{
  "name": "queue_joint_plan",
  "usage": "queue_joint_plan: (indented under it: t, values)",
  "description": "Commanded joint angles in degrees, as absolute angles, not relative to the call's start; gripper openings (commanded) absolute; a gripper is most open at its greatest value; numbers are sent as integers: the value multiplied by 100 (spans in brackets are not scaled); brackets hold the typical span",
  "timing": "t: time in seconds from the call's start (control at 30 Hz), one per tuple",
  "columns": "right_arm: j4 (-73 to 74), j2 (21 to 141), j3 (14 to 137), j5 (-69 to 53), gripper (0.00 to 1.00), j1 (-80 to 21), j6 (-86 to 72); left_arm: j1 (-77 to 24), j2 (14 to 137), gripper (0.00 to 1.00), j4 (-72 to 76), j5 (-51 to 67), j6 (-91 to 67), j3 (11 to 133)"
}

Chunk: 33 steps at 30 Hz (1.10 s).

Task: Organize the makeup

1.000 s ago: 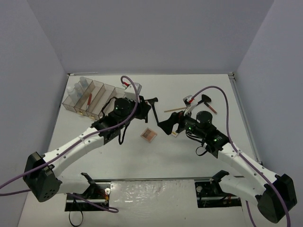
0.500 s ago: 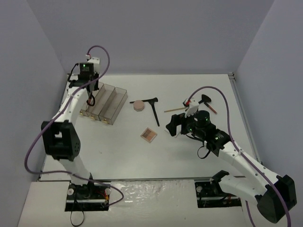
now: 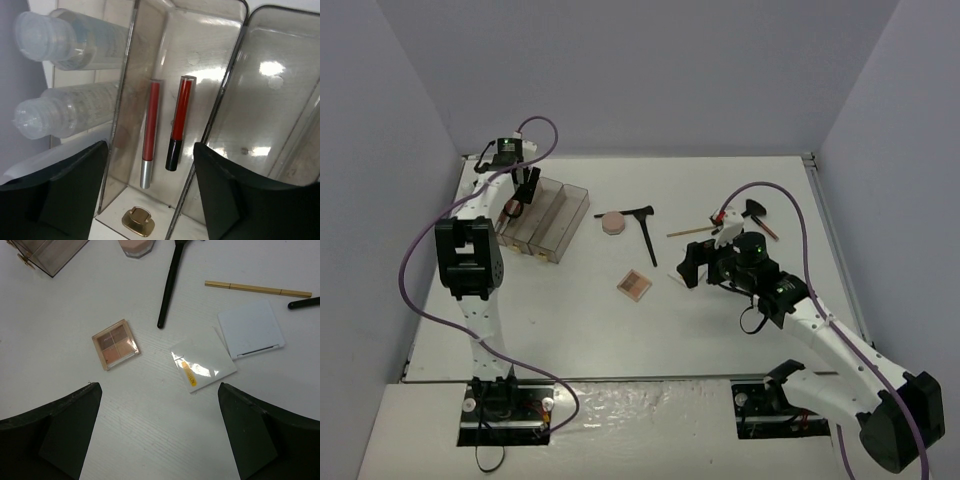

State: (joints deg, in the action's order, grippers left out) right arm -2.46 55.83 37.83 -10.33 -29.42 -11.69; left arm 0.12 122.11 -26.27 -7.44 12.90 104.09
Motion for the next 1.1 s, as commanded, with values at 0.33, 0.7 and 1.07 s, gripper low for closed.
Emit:
queue_joint_plan:
  t: [0.33,0.7,1.07]
  values:
    - [-70,6399,4813,-246,100,-1467,-1369,-697,8673,86,-2011,229,-476,9283]
    - [-480,8400,5515,88,98,-209,-602,-2112,5420,97,-1287,649,-1470,5560]
    - [-492,10337,6889,-1600,81,882,112,-2084,4409,97,-1535,329,-1300,4717]
